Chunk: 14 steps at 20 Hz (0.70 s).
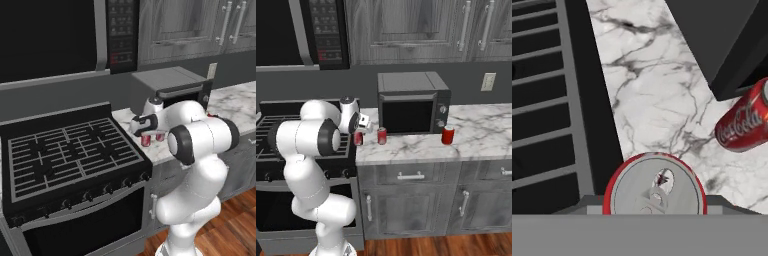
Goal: Four empty soda cans are scattered around the kitchen. Gather all the cans and cluster them next to the stove for recycling.
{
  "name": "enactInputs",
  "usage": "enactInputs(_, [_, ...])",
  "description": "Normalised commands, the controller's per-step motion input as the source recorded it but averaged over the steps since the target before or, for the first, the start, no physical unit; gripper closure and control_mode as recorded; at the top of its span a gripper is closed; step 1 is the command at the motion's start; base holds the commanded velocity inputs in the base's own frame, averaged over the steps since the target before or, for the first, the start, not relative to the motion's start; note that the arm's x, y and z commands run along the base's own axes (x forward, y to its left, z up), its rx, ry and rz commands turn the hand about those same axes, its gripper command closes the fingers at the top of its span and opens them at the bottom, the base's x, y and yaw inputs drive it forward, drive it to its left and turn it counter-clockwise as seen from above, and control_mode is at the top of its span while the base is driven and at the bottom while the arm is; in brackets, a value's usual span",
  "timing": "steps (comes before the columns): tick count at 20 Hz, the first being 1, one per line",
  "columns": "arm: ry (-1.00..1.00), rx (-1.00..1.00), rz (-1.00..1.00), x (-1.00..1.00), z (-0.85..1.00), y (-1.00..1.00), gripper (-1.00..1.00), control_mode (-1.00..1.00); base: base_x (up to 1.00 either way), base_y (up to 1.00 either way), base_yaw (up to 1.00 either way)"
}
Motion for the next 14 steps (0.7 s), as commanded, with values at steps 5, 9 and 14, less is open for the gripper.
enactInputs(5, [0.08,-0.05,0.0,0.32,-0.22,0.0,1.0,-1.0,0.0,0.0,0.0])
enactInputs(9, [0.06,-0.05,0.0,0.33,-0.21,-0.01,1.0,-1.0,0.0,0.0,0.0])
enactInputs(14, [0.03,-0.03,0.0,0.28,-0.24,-0.02,1.0,-1.0,0.0,0.0,0.0])
